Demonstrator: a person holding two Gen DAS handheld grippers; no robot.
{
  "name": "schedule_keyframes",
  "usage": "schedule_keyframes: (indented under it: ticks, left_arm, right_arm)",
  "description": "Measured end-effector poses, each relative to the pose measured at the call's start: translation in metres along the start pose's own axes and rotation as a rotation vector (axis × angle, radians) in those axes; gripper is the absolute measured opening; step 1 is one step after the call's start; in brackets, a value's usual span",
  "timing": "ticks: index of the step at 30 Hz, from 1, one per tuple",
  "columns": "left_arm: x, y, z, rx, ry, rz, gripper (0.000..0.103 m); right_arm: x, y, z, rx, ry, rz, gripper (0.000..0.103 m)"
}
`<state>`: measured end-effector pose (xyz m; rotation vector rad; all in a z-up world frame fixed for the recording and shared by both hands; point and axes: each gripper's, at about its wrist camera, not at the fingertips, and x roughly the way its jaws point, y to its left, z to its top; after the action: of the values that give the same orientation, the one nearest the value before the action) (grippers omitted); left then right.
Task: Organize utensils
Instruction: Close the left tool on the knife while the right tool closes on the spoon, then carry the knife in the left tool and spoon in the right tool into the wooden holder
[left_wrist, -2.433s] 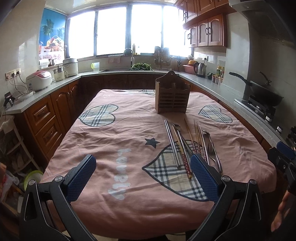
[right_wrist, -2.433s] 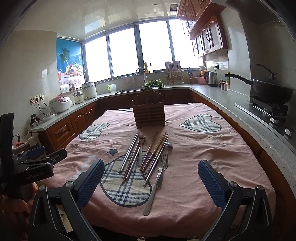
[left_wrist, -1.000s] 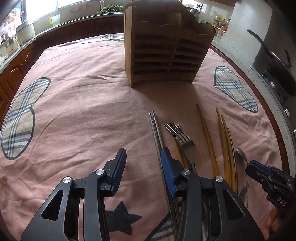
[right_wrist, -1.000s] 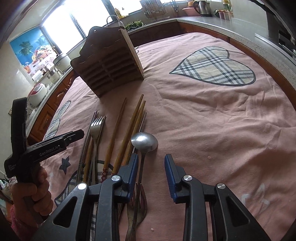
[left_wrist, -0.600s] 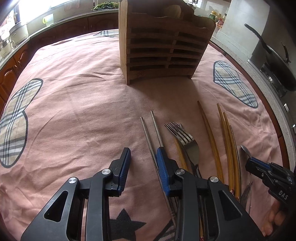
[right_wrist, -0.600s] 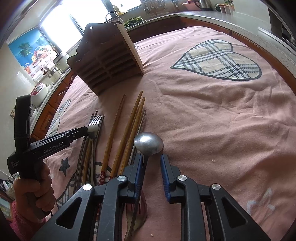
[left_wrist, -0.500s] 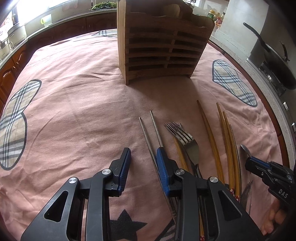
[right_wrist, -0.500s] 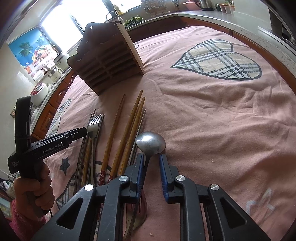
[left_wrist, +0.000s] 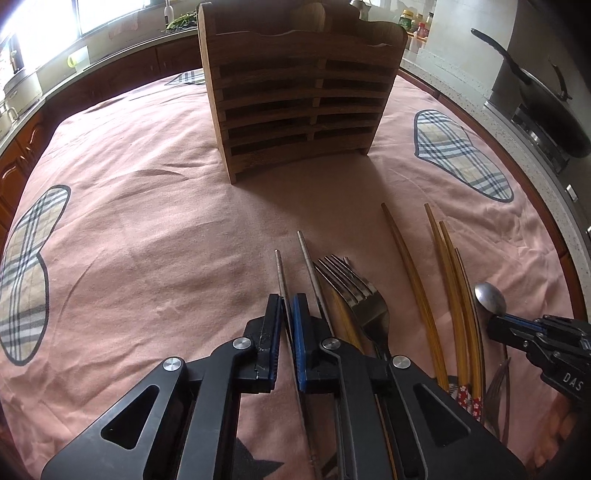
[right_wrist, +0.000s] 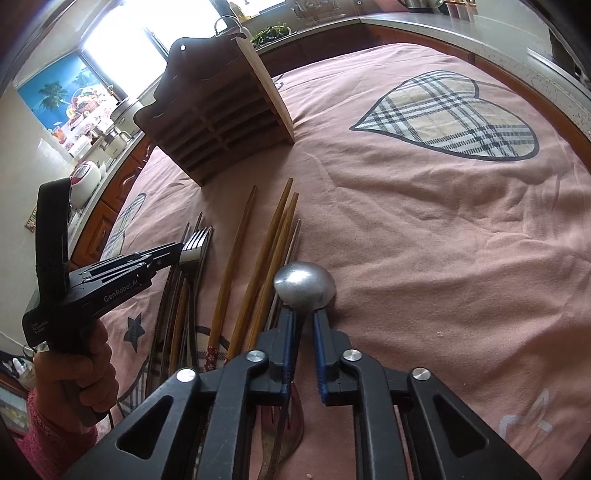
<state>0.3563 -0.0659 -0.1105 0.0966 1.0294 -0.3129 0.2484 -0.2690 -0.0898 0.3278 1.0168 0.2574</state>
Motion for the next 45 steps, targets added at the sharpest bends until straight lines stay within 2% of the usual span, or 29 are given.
schedule_keyframes:
  ticks: [5, 15, 18, 29, 37, 45]
  left_arm:
    - [-0.026, 0.010, -0.009, -0.022, -0.050, -0.026, 0.004]
    - [-0.094, 0.034, -0.023, -0.100, -0.166, -0.099, 0.004]
    - [-0.111, 0.038, -0.023, -0.112, -0.205, -0.106, 0.004]
    - [-0.161, 0.052, -0.021, -0.159, -0.345, -0.120, 0.004]
    - [-0.182, 0.061, 0.000, -0.199, -0.447, -0.123, 0.004]
    - [-0.200, 0.063, 0.047, -0.213, -0.561, -0.114, 0.004]
  right_arm:
    - [-0.013, 0.006, -0.005, -0.007, -0.032, 0.006, 0.005]
    - [-0.062, 0.025, 0.005, -0.037, -0.162, 0.033, 0.004]
    - [-0.072, 0.032, 0.010, -0.048, -0.194, 0.055, 0.002]
    - [-0.094, 0.062, 0.024, -0.147, -0.290, 0.049, 0.002]
    - [-0.101, 0.069, 0.042, -0.176, -0.344, 0.057, 0.002]
    - [-0.111, 0.077, 0.086, -0.210, -0.432, 0.038, 0.002]
